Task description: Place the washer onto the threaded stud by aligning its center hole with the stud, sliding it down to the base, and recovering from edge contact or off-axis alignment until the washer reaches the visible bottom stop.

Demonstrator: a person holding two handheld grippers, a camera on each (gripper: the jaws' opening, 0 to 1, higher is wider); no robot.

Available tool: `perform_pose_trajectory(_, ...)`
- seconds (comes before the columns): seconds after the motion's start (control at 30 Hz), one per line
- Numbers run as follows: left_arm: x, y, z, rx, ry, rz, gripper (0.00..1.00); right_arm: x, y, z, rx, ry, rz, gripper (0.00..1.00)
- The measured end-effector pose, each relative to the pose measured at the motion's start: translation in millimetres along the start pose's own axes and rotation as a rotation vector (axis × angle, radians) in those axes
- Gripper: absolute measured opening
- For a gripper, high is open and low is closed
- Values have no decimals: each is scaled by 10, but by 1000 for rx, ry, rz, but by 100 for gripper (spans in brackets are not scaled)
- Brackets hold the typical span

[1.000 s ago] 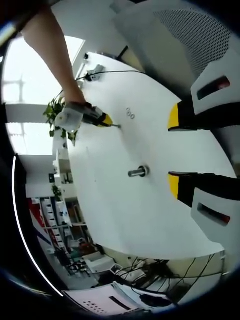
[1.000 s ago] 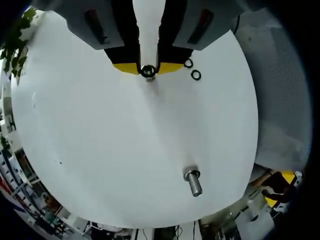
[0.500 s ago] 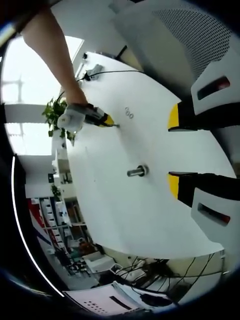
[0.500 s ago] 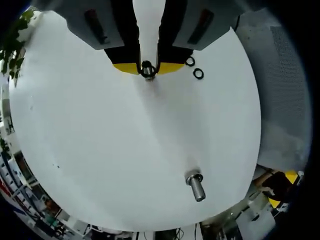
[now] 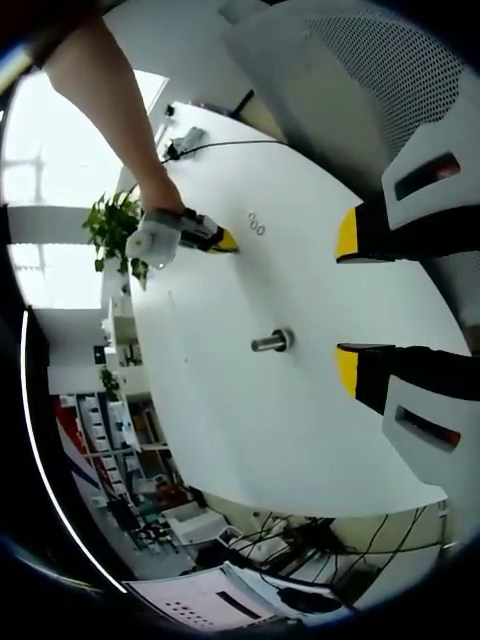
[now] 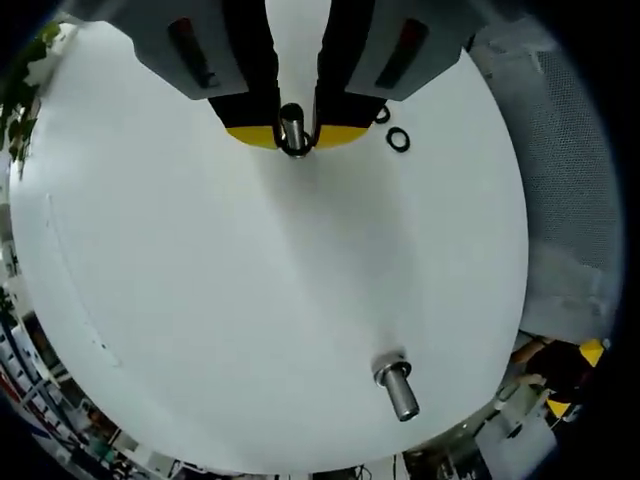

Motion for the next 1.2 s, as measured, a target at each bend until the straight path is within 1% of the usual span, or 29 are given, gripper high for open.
perform_pose_trajectory(0.27,-2,4,9,0,6,-2,30,-21,30,-7,4,4,-2,15)
perform_pose_trajectory(0.33,-3,3,8,-1,5,-2,30,-21,33,-2,6,6,-4,16)
perform_pose_trajectory(0.47,1,1,5,1,3,-1,30,19,27,24,-12,-5,0,20)
perform_pose_trajectory(0.57,1,1,0,0,1,-1,30,72,41,59,-19,-12,4,21)
perform_pose_trajectory(0.7,4,-4,-5,-1,-4,2,30,138,58,144,-34,-21,12,21)
perform_pose_trajectory(0.83,3,-6,-11,1,-8,5,30,174,106,294,-47,-17,24,22)
perform_pose_trajectory(1.0,0,-14,-14,-2,-8,12,30,179,242,447,-62,-22,3,23)
perform_pose_trajectory(1.1,-3,-19,-14,-5,-7,15,30,159,302,522,-67,-14,-3,23)
perform_pose_trajectory(1.2,-4,-22,-13,-5,-7,18,30,161,373,550,-67,-21,-10,24)
Point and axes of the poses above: the point that each gripper's makers call its tool centre point, and the gripper's own axes: x roughly backward along the fingers, y roughly to its left, z roughly out of its underside, the point moved 6 cm from there along x, roughly backward along the fingers, and after that the axes turned 1 degree about z, right-handed, at the moved point
